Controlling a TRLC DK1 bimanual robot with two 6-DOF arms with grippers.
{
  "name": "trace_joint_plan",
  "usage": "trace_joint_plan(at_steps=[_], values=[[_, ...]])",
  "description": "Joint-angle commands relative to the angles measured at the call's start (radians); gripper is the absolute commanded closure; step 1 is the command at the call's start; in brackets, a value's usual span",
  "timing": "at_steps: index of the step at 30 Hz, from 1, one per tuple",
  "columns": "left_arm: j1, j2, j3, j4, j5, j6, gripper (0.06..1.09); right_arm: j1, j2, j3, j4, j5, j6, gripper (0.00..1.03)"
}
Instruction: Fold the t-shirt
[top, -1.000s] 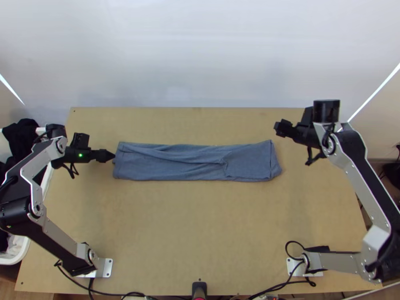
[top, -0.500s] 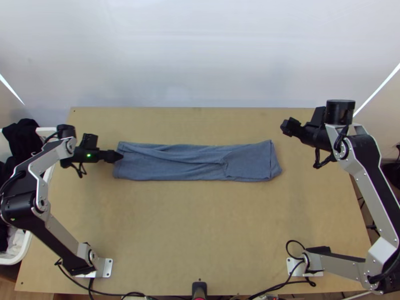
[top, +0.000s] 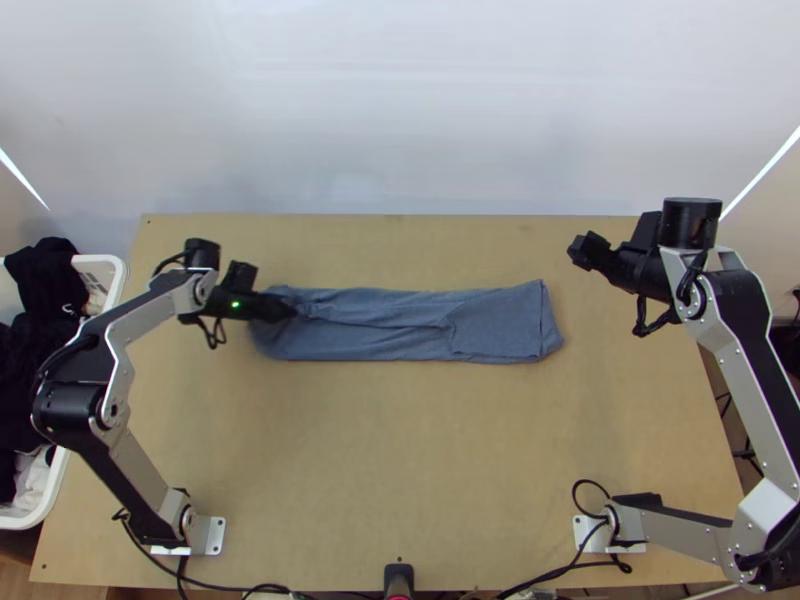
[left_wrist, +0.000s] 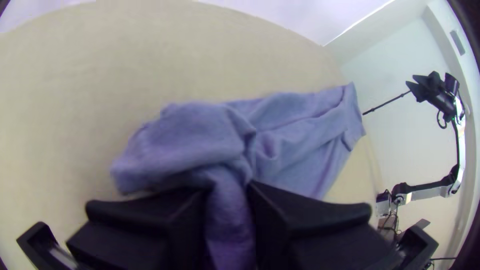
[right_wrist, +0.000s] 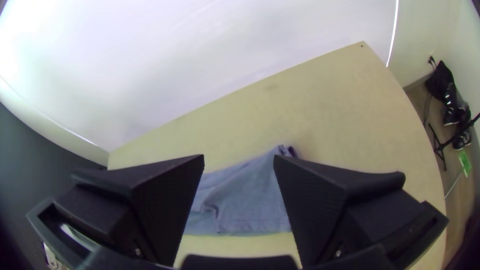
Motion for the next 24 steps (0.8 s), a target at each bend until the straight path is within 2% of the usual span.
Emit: trace_joint_plan(at_steps=[1, 5, 11, 17, 21, 24], values=[[-0.045, -0.029, -0.014, 0.101, 0.016, -0.13, 1.05, -0.005, -0.01, -0.004, -0.002, -0.001, 0.005, 0.37], [0.101, -0.051, -0.011, 0.028, 0.019, -0.088, 1.05, -0.025, -0.027, -0.021, -0.009, -0.005, 0.003, 0.37], [0.391, -0.069, 0.052, -0.193, 0.025, 0.122, 1.05, -0.04, -0.038, -0.054, -0.008, -0.025, 0.0, 0.37], [0.572, -0.029, 0.135, -0.328, 0.024, 0.246, 1.05, -0.022, -0.031, -0.054, 0.009, -0.03, 0.014, 0.37], [0.503, -0.101, 0.137, -0.425, 0.025, 0.216, 1.05, -0.007, -0.031, -0.057, 0.01, -0.031, 0.028, 0.37], [0.368, -0.203, 0.126, -0.426, 0.025, 0.124, 1.05, 0.003, -0.038, -0.063, 0.009, -0.031, 0.037, 0.37]])
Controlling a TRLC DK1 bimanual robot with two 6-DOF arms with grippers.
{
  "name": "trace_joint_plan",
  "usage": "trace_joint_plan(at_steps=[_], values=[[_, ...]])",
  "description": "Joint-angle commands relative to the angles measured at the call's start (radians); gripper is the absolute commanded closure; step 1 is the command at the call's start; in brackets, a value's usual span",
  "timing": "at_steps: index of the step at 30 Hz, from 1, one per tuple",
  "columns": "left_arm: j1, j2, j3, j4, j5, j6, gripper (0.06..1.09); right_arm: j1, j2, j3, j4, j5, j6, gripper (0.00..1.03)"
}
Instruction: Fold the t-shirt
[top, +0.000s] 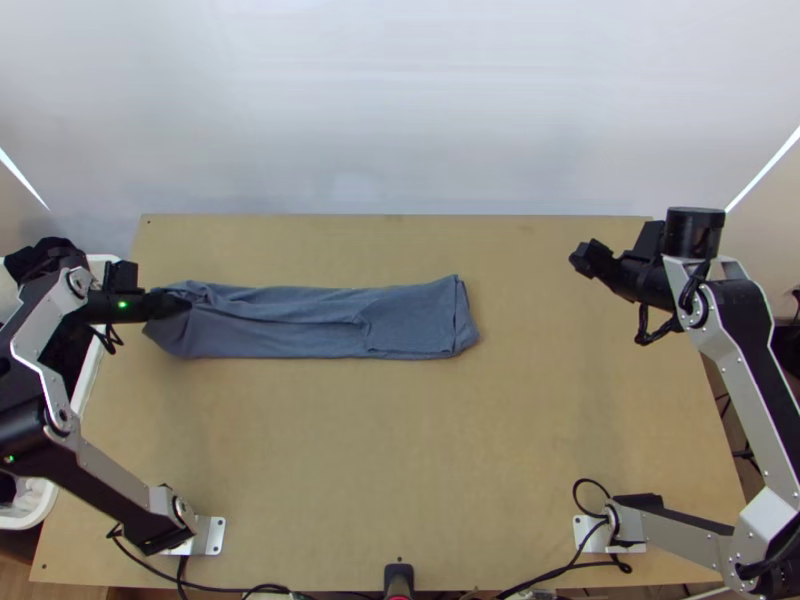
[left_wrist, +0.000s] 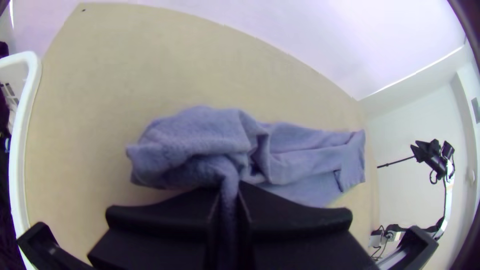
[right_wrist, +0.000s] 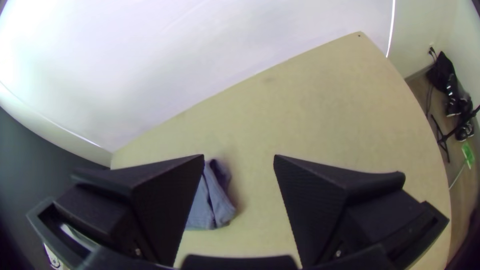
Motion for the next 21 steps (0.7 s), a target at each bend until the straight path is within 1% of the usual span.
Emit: trace_joint_plan(at_steps=[1, 5, 9, 13, 21], values=[[-0.149, -0.14, 0.019, -0.08, 0.003, -0.104, 1.05, 0.019, -0.007, -0.011, 0.001, -0.003, 0.022, 0.37], [-0.37, -0.197, 0.045, -0.064, 0.001, -0.256, 1.05, 0.019, -0.021, -0.022, 0.001, -0.003, 0.027, 0.38], [-0.551, -0.183, 0.114, -0.02, -0.002, -0.385, 1.05, 0.015, -0.036, -0.028, 0.003, -0.003, 0.027, 0.38], [-0.672, -0.125, 0.205, -0.004, -0.02, -0.457, 1.05, 0.004, -0.048, -0.029, 0.001, -0.004, 0.027, 0.38], [-0.808, 0.017, 0.335, 0.034, -0.068, -0.535, 1.05, -0.002, -0.067, -0.032, 0.001, -0.004, 0.053, 0.38]])
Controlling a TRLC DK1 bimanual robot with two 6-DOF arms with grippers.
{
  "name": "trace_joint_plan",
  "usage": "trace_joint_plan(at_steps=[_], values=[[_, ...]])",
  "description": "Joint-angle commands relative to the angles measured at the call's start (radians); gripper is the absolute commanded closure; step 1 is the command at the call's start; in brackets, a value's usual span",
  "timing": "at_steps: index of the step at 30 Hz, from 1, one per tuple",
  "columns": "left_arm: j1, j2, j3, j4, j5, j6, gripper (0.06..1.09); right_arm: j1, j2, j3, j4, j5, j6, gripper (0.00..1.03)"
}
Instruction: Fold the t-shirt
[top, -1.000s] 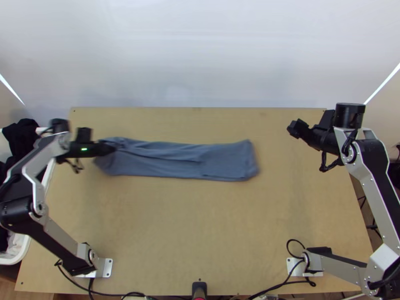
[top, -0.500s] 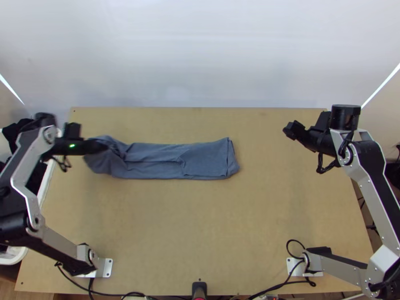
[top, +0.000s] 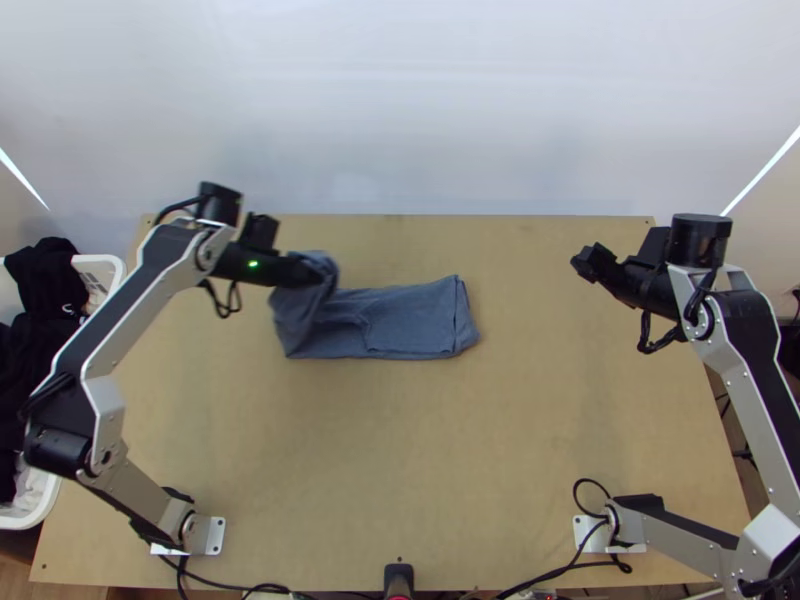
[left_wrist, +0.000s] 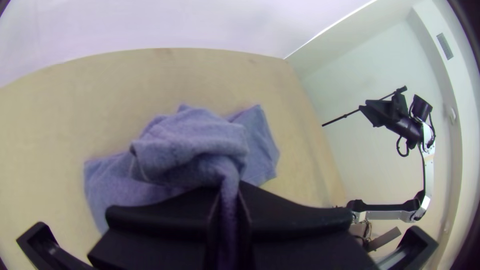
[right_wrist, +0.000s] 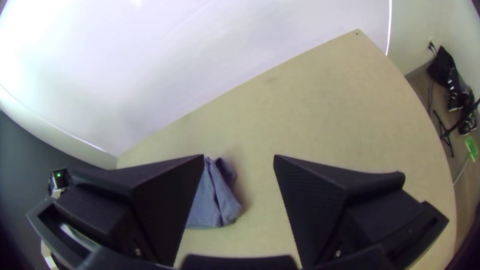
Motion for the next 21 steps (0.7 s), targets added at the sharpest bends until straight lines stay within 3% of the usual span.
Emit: trace_joint_plan(at_steps=[1, 21], values=[[-0.156, 0.126, 0.129, 0.039, -0.034, -0.091, 1.05, -0.006, -0.018, -0.005, 0.001, 0.001, 0.02, 0.38], [-0.332, 0.422, 0.366, 0.077, -0.086, -0.18, 1.05, -0.009, -0.03, -0.009, 0.007, 0.001, 0.06, 0.38]])
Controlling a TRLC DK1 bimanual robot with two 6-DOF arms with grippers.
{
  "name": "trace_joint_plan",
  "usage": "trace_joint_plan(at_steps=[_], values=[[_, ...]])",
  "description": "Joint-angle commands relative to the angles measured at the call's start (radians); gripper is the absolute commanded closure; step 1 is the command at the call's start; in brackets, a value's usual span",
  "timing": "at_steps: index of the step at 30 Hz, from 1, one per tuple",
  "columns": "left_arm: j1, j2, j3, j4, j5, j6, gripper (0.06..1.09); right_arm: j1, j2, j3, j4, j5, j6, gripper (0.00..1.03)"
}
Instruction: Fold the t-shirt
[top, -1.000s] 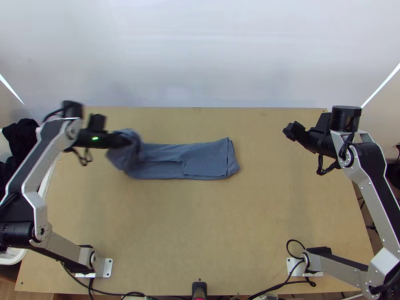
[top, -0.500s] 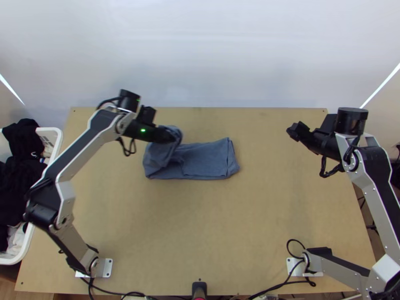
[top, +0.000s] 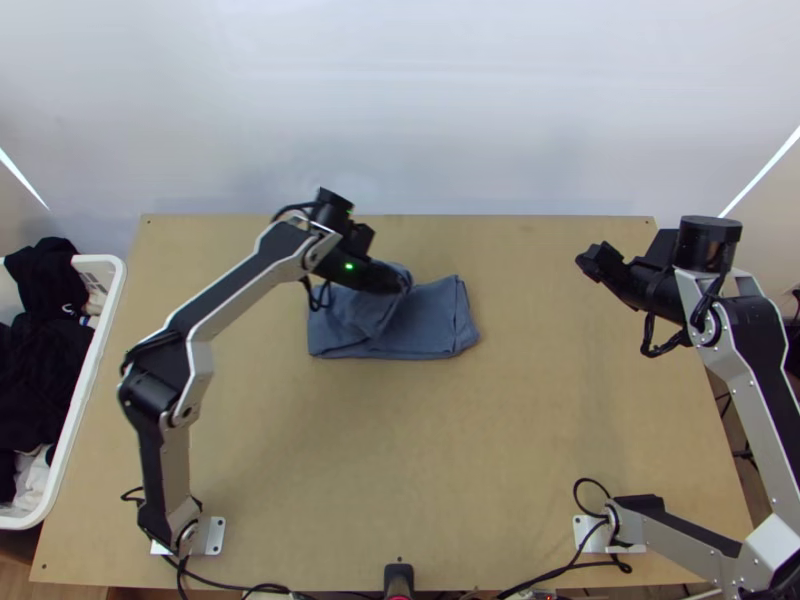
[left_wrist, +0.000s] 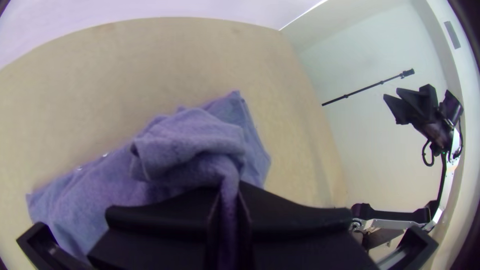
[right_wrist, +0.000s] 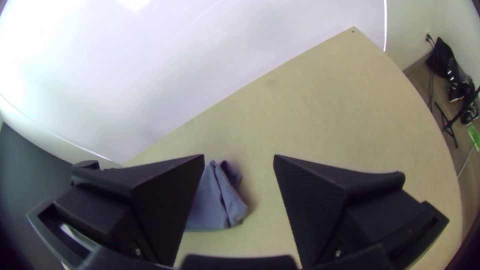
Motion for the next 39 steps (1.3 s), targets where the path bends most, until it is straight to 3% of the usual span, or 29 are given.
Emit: trace_joint_plan(at_steps=[1, 4, 5, 6, 7, 10, 15, 16, 22, 25, 26, 32, 35, 39], values=[[-0.063, 0.1, 0.093, 0.003, -0.013, -0.025, 1.05, -0.001, -0.001, -0.005, 0.005, 0.001, 0.009, 0.38], [-0.081, 0.146, 0.142, 0.003, -0.027, -0.031, 1.01, -0.003, -0.001, -0.011, 0.005, 0.001, 0.009, 0.38], [-0.087, 0.162, 0.166, 0.008, -0.036, -0.037, 0.79, -0.003, -0.002, -0.016, 0.005, 0.001, 0.009, 0.38], [-0.097, 0.165, 0.179, 0.034, -0.034, -0.042, 0.38, -0.003, -0.004, -0.019, 0.005, 0.001, 0.009, 0.38], [-0.104, 0.165, 0.182, 0.065, -0.027, -0.043, 0.06, -0.003, -0.005, -0.025, 0.005, 0.001, 0.009, 0.38], [-0.133, 0.131, 0.208, 0.149, 0.036, -0.068, 0.1, 0.003, -0.007, -0.053, 0.022, 0.001, 0.016, 0.38], [-0.114, 0.085, 0.246, 0.421, 0.11, -0.352, 0.1, 0.039, -0.002, -0.143, 0.094, 0.001, 0.029, 0.38], [-0.103, 0.082, 0.255, 0.43, 0.115, -0.362, 0.1, 0.046, 0.002, -0.16, 0.109, 0.001, 0.03, 0.38], [0.018, 0.041, 0.191, 0.286, 0.113, -0.244, 0.1, 0.077, 0.048, -0.2, 0.157, 0.001, 0.032, 0.37], [0.091, -0.041, 0.081, 0.243, 0.111, -0.171, 0.1, 0.112, 0.09, -0.205, 0.159, -0.005, 0.041, 0.13], [0.114, -0.071, 0.041, 0.244, 0.104, -0.161, 0.1, 0.12, 0.118, -0.202, 0.159, -0.022, 0.039, 0.12], [0.17, -0.254, -0.146, 0.246, -0.113, -0.016, 0.1, 0.118, 0.328, -0.123, 0.177, -0.275, 0.053, 0.12], [0.212, -0.338, -0.2, 0.235, -0.159, 0.014, 0.1, 0.112, 0.435, -0.08, 0.179, -0.381, 0.046, 0.12], [0.305, -0.421, -0.222, 0.174, -0.177, 0.049, 0.1, 0.12, 0.568, -0.038, 0.197, -0.438, 0.01, 0.06]])
